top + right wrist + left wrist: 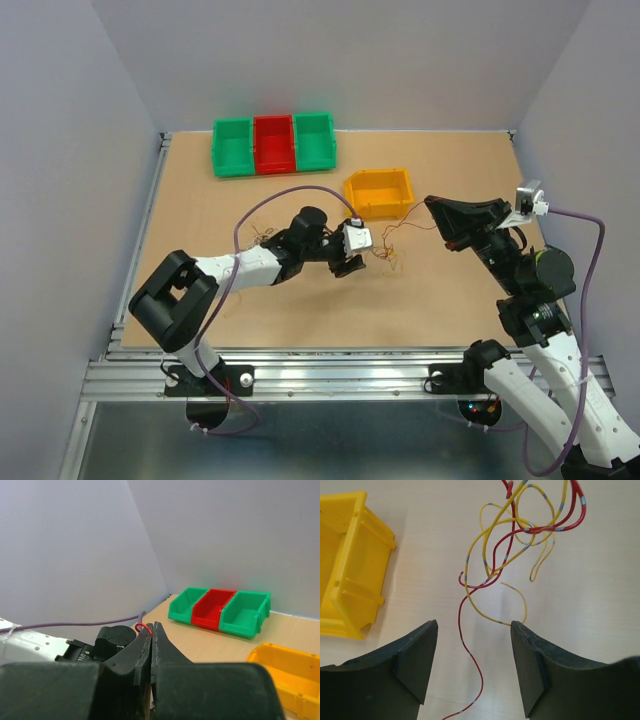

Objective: Untangle the cables

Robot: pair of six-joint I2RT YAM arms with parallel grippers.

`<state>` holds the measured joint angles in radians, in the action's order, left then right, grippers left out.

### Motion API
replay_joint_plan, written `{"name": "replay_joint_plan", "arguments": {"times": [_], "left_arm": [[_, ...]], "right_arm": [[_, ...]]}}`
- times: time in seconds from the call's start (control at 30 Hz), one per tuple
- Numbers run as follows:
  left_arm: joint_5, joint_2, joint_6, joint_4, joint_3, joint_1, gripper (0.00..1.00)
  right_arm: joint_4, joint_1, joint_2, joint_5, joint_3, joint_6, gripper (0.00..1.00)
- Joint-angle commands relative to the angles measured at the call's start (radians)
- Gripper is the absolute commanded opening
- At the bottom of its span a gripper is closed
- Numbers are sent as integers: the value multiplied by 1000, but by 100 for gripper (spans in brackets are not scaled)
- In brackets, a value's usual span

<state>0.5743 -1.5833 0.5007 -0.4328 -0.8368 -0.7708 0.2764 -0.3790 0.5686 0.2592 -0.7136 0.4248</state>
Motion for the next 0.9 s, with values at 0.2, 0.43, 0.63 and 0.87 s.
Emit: {"name": "replay_joint_plan", "arguments": {"times": [0.2,0.43,0.63,0.87], "left_arm": [[-137,-79,-24,-24,-93,-19,46],[-146,-135,-19,-4,-116,-18,51],[-194,-164,-42,12,-150,-4,0],[-73,-145,-175,29,-189,158,0]], "right_arm": [[61,8,-64,-6,-34,9,1],[38,6,-130,-43,-20,0,1],[4,8,-190,-98,-7,-18,1],[-75,6,-269,-236,-1,-40,1]]}}
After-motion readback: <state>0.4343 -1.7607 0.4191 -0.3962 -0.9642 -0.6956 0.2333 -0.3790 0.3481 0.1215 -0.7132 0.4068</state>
